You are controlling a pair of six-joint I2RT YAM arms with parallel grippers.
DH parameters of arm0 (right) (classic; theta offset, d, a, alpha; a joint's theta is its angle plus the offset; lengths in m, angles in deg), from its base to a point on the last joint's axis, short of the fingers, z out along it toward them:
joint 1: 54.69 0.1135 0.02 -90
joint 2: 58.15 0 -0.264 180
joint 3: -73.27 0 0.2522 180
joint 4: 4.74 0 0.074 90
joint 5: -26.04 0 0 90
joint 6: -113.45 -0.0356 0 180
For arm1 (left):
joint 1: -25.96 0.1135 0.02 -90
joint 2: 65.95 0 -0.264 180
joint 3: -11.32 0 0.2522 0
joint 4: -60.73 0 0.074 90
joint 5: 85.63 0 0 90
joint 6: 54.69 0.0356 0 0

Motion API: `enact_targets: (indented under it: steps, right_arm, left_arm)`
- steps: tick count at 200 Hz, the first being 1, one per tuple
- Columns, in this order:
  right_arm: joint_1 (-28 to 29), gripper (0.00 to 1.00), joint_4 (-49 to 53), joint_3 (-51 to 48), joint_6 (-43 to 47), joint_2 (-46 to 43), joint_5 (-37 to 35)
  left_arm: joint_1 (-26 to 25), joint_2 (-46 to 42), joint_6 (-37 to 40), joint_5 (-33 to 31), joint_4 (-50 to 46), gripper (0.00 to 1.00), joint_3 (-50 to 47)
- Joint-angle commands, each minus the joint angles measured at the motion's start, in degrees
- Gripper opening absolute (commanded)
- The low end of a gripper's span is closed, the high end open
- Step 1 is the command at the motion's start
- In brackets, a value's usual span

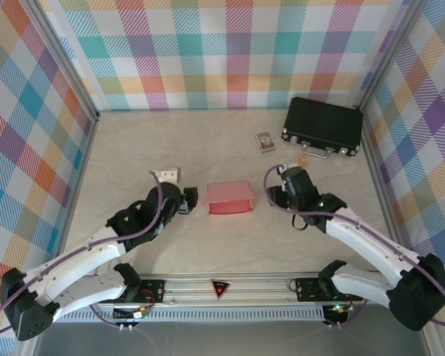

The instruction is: Fold the paper box

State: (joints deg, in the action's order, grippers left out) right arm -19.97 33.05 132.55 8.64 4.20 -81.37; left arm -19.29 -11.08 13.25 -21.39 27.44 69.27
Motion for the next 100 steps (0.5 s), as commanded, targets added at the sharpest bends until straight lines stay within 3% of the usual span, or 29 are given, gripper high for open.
enact_targets:
  steps: [1, 38, 100]
  right_arm:
    - [-0.7, 0.57, 2.5, 6.3, -0.5, 4.5, 6.4]
    - [-1.1, 0.54, 4.7, 17.8, 0.6, 19.4, 18.8]
    - [-1.1, 0.46, 3.8, 18.6, -1.8, 31.4, 18.8]
  left_arm:
    - [3.7, 6.4, 1.7, 6.4, 1.2, 0.7, 4.3]
    - [8.9, 21.2, 2.7, 22.0, 5.2, 0.7, 10.4]
    - [9.4, 35.2, 0.7, 28.1, 5.2, 0.65, 13.8]
